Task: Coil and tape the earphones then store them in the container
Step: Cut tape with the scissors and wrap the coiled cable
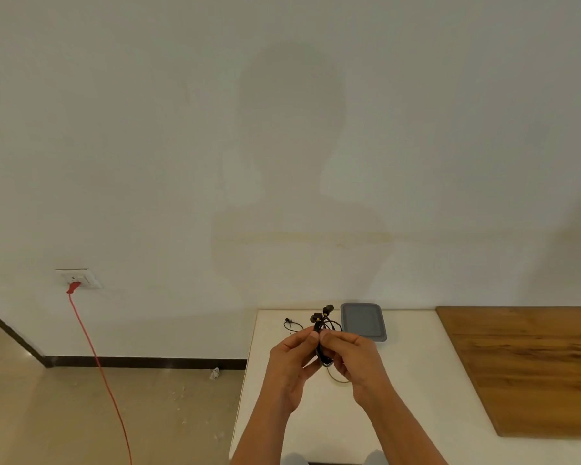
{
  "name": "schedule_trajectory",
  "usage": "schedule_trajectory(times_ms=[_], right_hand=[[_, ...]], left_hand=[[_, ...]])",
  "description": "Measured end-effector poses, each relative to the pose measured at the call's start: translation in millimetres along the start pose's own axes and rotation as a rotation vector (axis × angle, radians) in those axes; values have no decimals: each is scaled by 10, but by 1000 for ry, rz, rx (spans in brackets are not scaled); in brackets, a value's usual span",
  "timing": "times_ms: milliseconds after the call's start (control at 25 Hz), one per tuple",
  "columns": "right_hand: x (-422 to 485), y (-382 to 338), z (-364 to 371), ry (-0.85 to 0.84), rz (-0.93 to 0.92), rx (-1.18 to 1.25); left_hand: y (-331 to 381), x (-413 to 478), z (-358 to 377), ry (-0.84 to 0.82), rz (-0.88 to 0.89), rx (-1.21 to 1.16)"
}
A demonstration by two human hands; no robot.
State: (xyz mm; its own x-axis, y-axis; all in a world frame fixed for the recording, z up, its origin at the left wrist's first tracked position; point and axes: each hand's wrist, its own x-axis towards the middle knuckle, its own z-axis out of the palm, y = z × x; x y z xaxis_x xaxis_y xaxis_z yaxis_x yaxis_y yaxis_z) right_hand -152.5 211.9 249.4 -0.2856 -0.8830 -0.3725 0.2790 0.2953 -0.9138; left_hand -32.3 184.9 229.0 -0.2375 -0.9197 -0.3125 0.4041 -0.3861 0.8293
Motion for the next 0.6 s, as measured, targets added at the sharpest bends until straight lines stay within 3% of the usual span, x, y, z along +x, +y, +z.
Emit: schedule_trajectory(times_ms=[200, 600], right_hand=[[104, 15, -51, -100, 333, 191], [150, 156, -43, -83, 317, 196]], left_hand=[[95, 34, -41, -6, 0, 214], [58, 52, -55, 20, 99, 541]])
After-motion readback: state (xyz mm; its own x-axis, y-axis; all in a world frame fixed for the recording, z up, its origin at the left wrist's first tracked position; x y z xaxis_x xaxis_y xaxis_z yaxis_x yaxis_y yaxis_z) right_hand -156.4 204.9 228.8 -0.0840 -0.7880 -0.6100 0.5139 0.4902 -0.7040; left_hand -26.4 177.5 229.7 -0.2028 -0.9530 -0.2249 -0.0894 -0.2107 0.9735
